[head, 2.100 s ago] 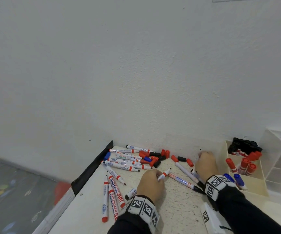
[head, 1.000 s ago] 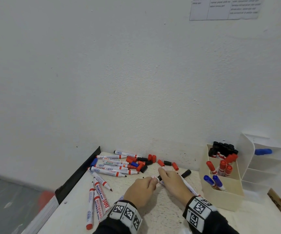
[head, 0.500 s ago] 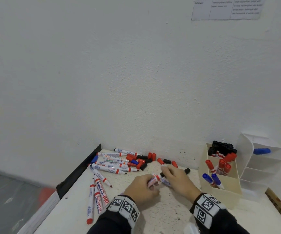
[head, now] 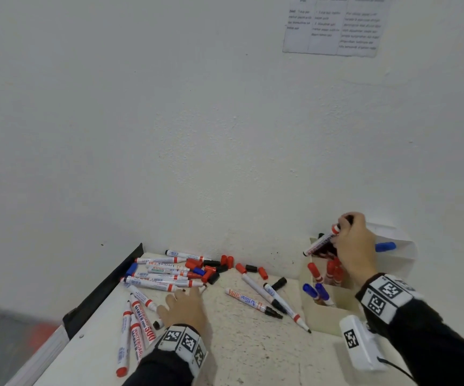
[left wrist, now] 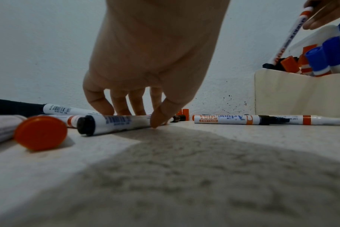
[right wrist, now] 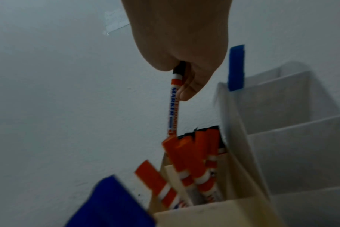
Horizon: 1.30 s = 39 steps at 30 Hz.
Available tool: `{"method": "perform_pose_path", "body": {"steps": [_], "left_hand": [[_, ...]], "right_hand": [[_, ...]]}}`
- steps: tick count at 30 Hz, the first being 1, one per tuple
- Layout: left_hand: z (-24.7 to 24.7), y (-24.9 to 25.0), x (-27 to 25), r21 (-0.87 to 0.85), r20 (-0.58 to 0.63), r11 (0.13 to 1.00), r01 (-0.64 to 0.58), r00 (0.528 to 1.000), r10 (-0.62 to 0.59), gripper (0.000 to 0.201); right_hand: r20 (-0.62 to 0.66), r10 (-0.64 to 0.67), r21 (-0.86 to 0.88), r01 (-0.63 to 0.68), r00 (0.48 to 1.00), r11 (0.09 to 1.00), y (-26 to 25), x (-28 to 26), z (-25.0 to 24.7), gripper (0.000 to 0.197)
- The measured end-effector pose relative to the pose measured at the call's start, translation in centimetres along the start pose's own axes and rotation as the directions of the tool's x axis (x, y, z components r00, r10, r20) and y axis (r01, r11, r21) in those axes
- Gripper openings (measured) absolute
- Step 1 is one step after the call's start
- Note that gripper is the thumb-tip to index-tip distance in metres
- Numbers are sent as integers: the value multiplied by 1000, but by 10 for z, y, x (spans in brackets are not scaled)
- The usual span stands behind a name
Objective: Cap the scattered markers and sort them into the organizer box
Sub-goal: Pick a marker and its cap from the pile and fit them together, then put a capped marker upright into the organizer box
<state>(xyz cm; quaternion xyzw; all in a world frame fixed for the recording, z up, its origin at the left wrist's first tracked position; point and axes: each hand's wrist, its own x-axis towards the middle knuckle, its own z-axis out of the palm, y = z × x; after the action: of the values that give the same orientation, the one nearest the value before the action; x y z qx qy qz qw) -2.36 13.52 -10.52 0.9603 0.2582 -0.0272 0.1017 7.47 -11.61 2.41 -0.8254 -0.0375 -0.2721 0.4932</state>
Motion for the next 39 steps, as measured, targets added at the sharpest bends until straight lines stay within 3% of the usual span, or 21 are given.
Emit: {"method": "perform_pose_path", "body": {"steps": [4,8,12,17,21,24,28,32,35,37,39], "left_hand": [[-1,-1,4,-91,-10,996,-9,1000,8,47],[1,2,5,-296,-50,954,-42,998,29,34],[-1,7,7,-570,-17,820,-54,998,54,32],[-6,12,5,-792,-26,606,-78,995,94,41],[-8,12,4,-784,-61,614,-89,996,66,41],[-8,12,3,-765,-96,634,-110,994,58,39],[-9,11,5,-747,-104,661,-74,995,-6,38],[-9,11,4,-757,-107,647,-86,994,7,37],[-6,12,5,-752,-113,652,-99,993,21,38],[-5,11,6,-741,-119,664,-96,993,11,38],[-3,11,8,-732,-121,674,-94,993,7,38]], "right_hand": [[-75,43,-33,-45,996,998,9,18,-23,19],[4,-58,-129,58,998,990,14,18,-17,21],[83,-158,-273,175,984,946,20,10,-1,21],[253,-65,-429,172,965,887,34,9,16,11],[320,23,-592,181,947,785,31,8,24,20],[283,-9,-558,173,959,812,11,8,27,20],[337,-99,-420,244,936,874,-26,6,44,19],[514,-33,-271,199,857,942,-47,-7,76,17],[671,131,-353,159,729,922,-39,-23,103,26],[728,224,-457,215,648,863,-26,-33,118,31],[728,269,-519,251,631,817,-9,-42,130,33]]}}
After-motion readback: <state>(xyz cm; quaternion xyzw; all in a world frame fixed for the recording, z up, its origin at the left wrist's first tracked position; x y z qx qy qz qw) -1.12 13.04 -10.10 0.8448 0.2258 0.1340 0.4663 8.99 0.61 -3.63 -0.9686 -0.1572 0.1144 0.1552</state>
